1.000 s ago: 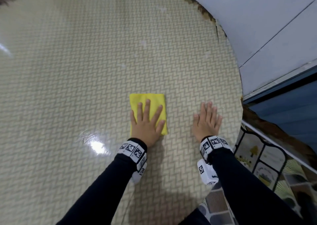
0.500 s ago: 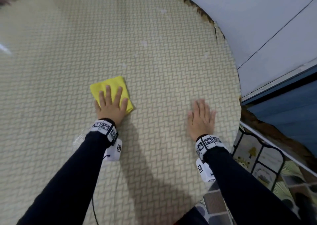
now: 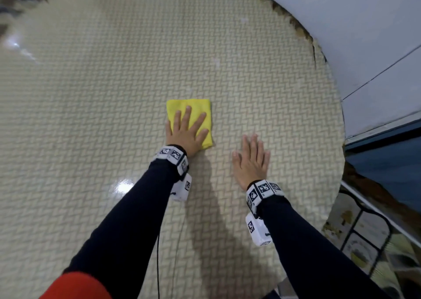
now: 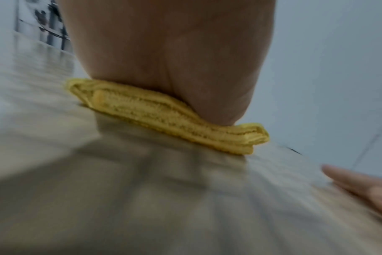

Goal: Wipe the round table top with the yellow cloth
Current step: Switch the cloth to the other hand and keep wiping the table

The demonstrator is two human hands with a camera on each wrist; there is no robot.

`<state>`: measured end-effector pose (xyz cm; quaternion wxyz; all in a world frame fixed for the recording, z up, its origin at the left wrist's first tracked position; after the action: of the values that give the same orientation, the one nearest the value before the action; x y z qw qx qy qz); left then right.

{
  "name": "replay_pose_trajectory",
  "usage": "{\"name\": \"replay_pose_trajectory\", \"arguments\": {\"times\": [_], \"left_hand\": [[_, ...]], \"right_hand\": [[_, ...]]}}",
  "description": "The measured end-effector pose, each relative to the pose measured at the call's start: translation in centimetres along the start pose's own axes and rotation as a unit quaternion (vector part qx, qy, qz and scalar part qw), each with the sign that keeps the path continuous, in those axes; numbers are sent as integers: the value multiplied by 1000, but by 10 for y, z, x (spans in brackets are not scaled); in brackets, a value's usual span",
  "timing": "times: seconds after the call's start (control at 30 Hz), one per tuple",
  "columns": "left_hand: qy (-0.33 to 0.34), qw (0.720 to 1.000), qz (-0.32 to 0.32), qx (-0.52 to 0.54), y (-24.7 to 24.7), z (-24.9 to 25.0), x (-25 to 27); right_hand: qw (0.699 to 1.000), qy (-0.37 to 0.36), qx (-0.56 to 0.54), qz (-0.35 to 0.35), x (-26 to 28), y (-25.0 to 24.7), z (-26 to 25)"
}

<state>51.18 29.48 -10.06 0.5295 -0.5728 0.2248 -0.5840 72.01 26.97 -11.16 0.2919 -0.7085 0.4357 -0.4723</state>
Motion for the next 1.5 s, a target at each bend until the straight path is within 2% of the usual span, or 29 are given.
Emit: {"name": "replay_pose_trajectory", "arguments": {"times": [0.13,0.23,0.3,0.37,0.47,0.53,0.6,0.67,0.77,0.9,1.0,1.13,1.27,1.37,1.5], "left_hand": [[-50,999,20,9,-12,-50,7],[-87,995,27,36,-1,-75,42],[-91,995,37,34,14,-71,70],[-71,997,42,12,29,-48,90],[-1,999,17,-32,49,-2,95],[64,996,4,-63,50,27,79],[93,993,20,-67,31,37,49],[61,996,22,-55,8,22,16],[-42,999,-11,-8,-11,-31,0],[-144,989,9,42,-9,-97,46],[-164,985,9,60,16,-92,90],[-109,993,14,32,48,-33,117],[-19,999,9,-33,63,19,110],[19,999,10,-46,48,27,78],[-5,1000,9,-13,12,-6,30]], "right_hand": [[1000,-10,15,-10,1,3,-1],[999,-7,25,-21,1,5,-2],[999,-2,28,-23,1,5,-2],[999,0,35,-18,0,4,-2],[999,4,39,-10,0,3,-2],[999,5,38,-6,0,2,-3],[999,4,38,-11,0,2,-3],[999,-1,41,-17,0,3,-2],[999,-6,37,-36,2,3,-1],[998,-8,34,-51,2,2,-3],[997,-7,34,-63,3,4,-3],[997,-5,38,-62,3,4,-4],[998,5,44,-43,3,2,-4],[998,4,45,-41,2,3,-4],[998,6,50,-42,-1,3,-2]]}}
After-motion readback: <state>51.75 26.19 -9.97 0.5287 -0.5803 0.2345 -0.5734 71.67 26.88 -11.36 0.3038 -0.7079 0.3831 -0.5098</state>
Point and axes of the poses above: each hand's wrist, its own x-axis away from the middle knuckle, its own y-axis out of the palm, z = x × y, the point moved 9 cm from there along -x, towards the middle knuckle, and after that the axes turned 3 degrees about -y, right-handed, at the moved point
